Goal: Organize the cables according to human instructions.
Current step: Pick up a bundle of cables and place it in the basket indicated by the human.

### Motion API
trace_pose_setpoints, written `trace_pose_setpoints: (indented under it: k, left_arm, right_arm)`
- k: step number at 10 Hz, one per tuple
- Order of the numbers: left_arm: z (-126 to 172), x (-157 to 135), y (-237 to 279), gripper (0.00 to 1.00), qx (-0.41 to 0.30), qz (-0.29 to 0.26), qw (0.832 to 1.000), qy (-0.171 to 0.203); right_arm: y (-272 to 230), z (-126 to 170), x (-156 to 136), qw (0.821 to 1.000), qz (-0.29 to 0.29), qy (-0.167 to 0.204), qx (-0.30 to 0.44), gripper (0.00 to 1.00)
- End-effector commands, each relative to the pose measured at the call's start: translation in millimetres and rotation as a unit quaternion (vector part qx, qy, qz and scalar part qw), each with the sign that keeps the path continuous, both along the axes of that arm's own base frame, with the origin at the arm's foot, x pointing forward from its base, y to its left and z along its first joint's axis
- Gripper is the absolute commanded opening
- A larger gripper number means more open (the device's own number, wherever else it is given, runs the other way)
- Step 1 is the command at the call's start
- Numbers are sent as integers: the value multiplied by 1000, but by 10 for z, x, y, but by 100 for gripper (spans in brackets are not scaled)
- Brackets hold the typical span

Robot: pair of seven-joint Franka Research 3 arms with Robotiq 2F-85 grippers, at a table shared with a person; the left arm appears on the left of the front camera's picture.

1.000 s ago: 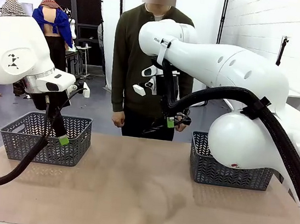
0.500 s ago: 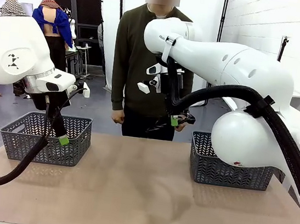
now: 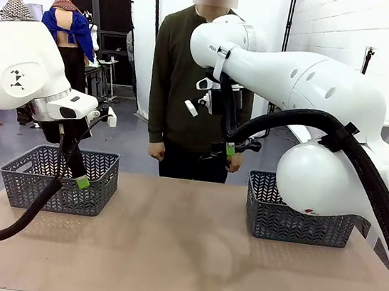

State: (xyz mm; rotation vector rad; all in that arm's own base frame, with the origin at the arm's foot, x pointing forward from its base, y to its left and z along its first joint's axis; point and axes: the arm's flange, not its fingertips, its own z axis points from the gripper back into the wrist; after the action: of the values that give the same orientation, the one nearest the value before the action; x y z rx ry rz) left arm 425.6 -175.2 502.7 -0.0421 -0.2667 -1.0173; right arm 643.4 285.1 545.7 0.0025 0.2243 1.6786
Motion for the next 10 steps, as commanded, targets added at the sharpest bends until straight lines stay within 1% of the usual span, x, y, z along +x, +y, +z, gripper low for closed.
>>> trace_pose_setpoints:
  k: [1,3,4,5,6,10]
  left_arm:
    - [17,-5,-1,100,1,0,1000,2]
    - [17,-5,-1,100,1,0,1000,2]
    - [17,-5,-1,100,1,0,1000,2]
    - [17,-5,-1,100,1,0,1000,2]
    - [17,-5,-1,100,1,0,1000,2]
    - [17,-5,-1,100,1,0,1000,2]
  right_arm:
    - [-768,-852,-1437,996,-45,-77,-24,0]
    - [-885,-974,-1490,992,-76,-95,-23,0]
    - [-903,-1002,-1492,990,-83,-110,-16,0]
    - [-863,-1031,-1413,990,-75,-119,6,0]
    - [-141,-41,238,995,-66,-76,-10,0]
    - [-141,-41,238,995,-66,-76,-10,0]
